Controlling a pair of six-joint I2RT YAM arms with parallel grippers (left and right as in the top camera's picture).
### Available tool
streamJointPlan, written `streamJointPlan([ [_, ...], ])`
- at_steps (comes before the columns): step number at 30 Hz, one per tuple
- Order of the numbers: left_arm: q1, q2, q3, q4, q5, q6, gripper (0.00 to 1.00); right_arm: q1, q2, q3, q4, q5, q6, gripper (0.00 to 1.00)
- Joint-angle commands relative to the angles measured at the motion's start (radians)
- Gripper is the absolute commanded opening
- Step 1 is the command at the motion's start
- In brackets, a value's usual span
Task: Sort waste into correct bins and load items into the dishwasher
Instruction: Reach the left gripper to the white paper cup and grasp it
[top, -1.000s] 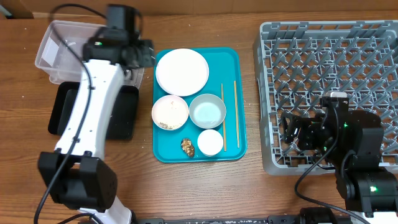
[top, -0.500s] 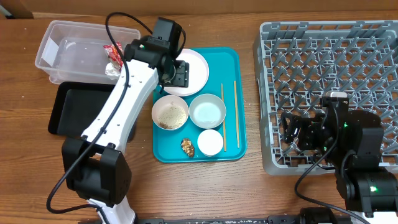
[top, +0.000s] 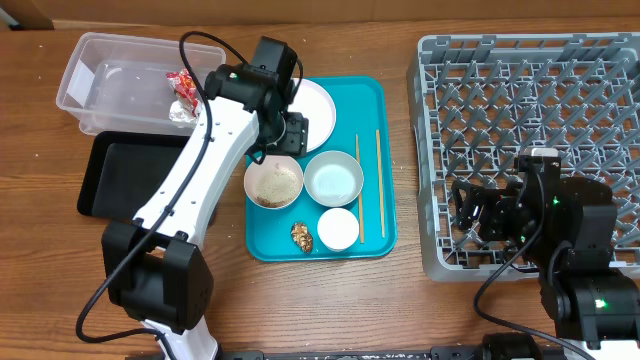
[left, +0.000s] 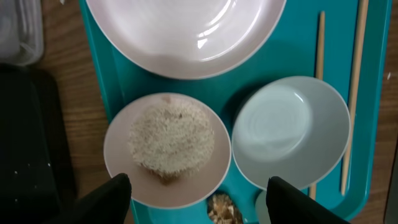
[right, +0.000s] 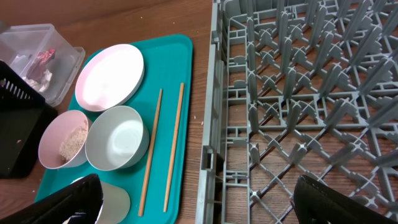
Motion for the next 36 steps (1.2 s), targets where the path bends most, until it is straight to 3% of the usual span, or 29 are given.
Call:
streamJointPlan([
  [1,-0.028,0.011,0.003,-0.025,0.039,0.029,0.72,-0.003,-0.001,0.029,0.005,0.003,0.001,1.0],
  [12,-0.1,0.011,-0.01,-0.063,0.047,0.026,0.72,-0.003,-0.001,0.029,0.003,0.002,0.001,1.0],
  [18,-0.161,0.011,-0.036,-0.133,0.126,0.031,0.67,-0.003,-0.001,0.029,-0.006,0.002,0.001,1.0],
  [29,-0.283,0.011,-0.241,-0.117,0.125,0.07,0.65,-0.003,-0.001,0.029,-0.006,0.002,0.001,1.0],
  [31,-0.291,0.011,-0.283,-0.08,0.125,0.066,0.58,-0.003,-0.001,0.029,-0.006,0.002,0.001,1.0],
  [36,-0.286,0.011,-0.31,-0.005,0.12,0.059,0.17,-0.003,-0.001,0.029,-0.006,0.002,0.001,1.0],
])
